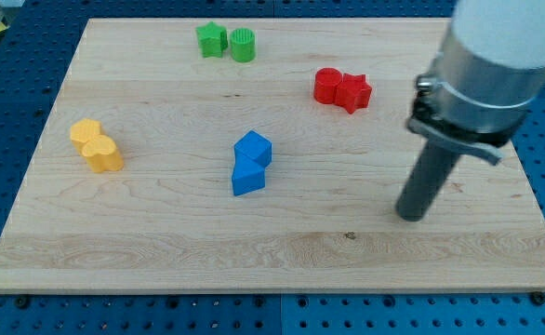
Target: Slide the blue triangle a bit right
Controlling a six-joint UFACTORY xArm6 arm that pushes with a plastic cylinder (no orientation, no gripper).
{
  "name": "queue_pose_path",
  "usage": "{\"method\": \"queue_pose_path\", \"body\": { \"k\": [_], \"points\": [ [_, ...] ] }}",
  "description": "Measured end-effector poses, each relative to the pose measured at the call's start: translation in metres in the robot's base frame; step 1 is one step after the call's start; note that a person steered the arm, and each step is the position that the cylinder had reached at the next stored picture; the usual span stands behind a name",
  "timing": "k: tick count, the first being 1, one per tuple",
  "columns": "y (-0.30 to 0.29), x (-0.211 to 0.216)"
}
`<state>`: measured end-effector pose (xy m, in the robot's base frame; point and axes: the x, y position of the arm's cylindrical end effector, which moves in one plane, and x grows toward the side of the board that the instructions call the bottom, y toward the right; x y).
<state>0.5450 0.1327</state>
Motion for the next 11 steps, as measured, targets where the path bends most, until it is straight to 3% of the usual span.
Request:
{"method": "queue_pose_path", "body": {
  "k": [4, 5, 6, 9, 11],
  "points": [
    [-0.204, 0.006],
    [-0.229, -0.003],
    [-0.223, -0.036],
    [-0.125, -0.047],
    [-0.163, -0.046]
  ]
}}
